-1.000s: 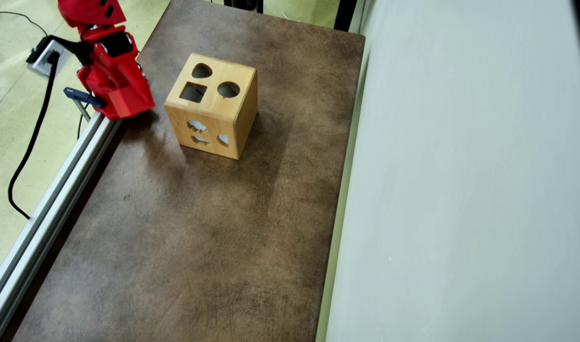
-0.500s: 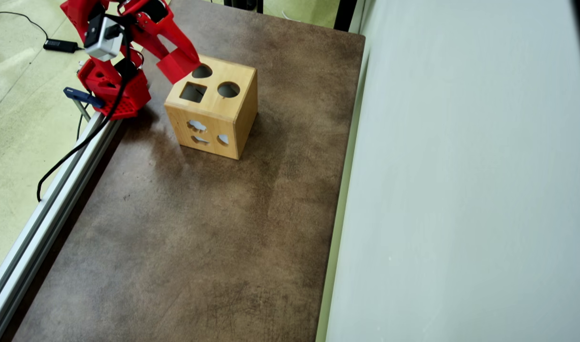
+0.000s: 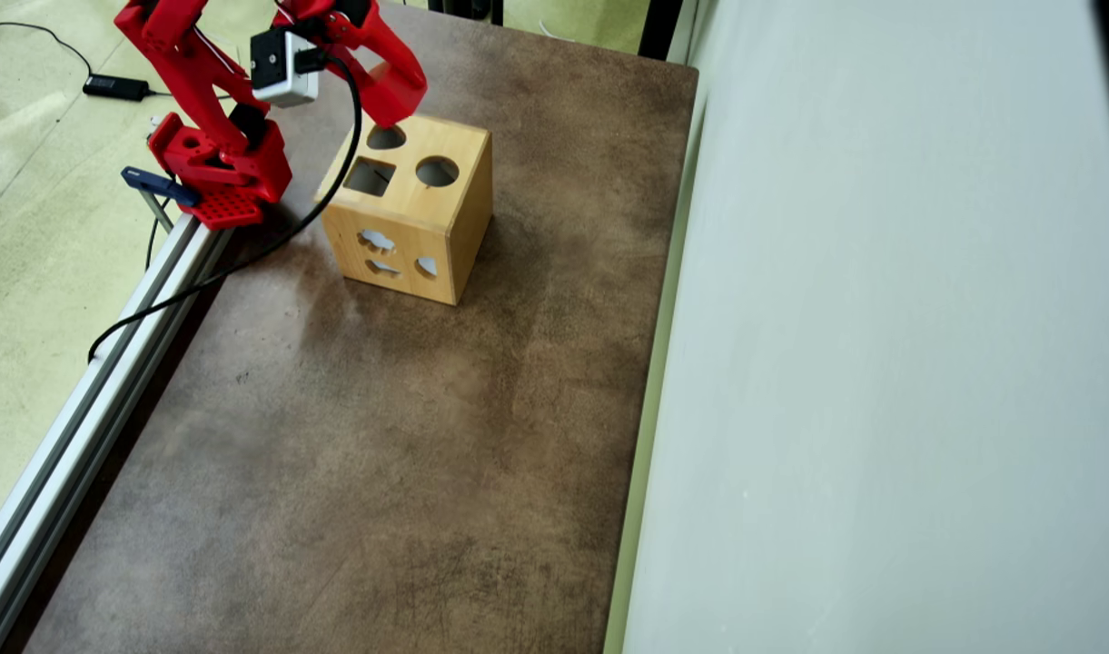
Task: Pick and place the red cube on the square hole
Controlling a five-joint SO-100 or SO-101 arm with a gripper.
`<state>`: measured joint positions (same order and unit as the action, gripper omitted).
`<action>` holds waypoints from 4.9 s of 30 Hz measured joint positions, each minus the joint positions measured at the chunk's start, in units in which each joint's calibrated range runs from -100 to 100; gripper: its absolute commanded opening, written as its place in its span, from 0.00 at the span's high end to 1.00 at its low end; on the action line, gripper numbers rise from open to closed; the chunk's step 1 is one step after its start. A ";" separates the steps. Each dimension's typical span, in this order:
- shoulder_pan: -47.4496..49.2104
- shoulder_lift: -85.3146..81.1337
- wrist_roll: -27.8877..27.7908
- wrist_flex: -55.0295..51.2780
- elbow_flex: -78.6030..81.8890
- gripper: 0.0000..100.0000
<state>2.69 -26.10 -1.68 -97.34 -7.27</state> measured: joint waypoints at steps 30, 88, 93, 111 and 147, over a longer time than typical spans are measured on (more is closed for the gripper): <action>0.00 -0.51 0.00 0.00 17.88 0.92; -2.87 2.29 0.00 0.00 20.77 0.93; -2.87 2.29 0.00 0.00 20.77 0.93; -2.87 2.29 0.00 0.00 22.84 0.93; -1.29 2.29 0.00 0.00 21.04 0.93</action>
<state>1.40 -23.81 -1.68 -97.34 13.77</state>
